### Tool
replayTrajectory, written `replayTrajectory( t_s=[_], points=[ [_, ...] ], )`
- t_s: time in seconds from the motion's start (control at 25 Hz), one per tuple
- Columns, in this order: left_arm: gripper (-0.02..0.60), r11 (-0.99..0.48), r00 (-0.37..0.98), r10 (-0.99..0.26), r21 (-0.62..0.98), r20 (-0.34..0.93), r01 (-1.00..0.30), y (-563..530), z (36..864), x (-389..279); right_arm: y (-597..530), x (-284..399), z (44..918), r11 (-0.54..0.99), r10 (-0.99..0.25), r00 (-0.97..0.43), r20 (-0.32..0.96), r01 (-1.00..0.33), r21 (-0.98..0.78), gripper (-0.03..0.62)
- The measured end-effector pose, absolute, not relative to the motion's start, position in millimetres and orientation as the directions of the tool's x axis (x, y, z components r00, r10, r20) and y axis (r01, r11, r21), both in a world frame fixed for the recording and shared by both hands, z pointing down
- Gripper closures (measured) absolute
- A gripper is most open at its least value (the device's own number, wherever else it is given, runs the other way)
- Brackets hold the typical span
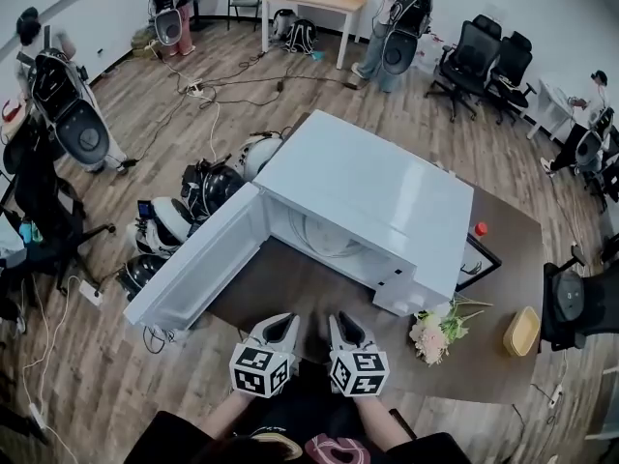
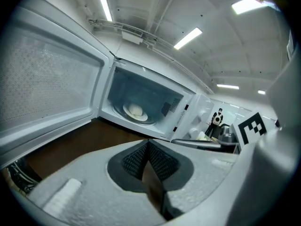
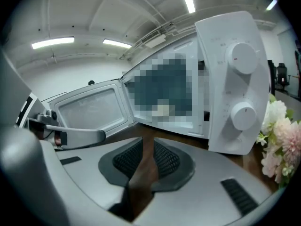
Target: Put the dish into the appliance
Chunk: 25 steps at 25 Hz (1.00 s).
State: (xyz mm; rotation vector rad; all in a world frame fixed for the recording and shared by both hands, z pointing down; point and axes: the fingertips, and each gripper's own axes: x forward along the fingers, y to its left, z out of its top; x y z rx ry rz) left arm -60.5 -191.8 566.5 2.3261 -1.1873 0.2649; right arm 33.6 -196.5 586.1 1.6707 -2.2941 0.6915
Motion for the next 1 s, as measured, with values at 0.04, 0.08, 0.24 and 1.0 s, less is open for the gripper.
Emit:
replayTrajectory(
  t_s=[0.04, 0.08, 0.24, 1.0],
  points=[
    [0.574, -0.493, 0.602, -0.698, 0.350, 0.388, -0.797, -191, 566, -59, -196, 34, 584, 0.239, -0.842, -0.317, 0.436, -0.945, -0.225, 0.534],
    [0.574, -0.497, 0.604, -0.697, 0.348, 0.386, -0.795, -191, 565, -58, -195, 36, 582, 0.233, -0.849, -0.303, 0.432, -0.950, -0.209, 0.564],
    [0.574, -0.504, 0.612, -0.706, 0.353, 0.358, -0.788, -192, 557, -59, -196, 33, 573, 0.238, -0.857, -0.326, 0.399, -0.937, -0.254, 0.585],
    [0.574, -0.514, 0.621, -0.713, 0.360, 0.325, -0.779, -191, 551, -62, -193, 32, 574, 0.237, -0.858, -0.303, 0.416, -0.950, -0.204, 0.588]
  ],
)
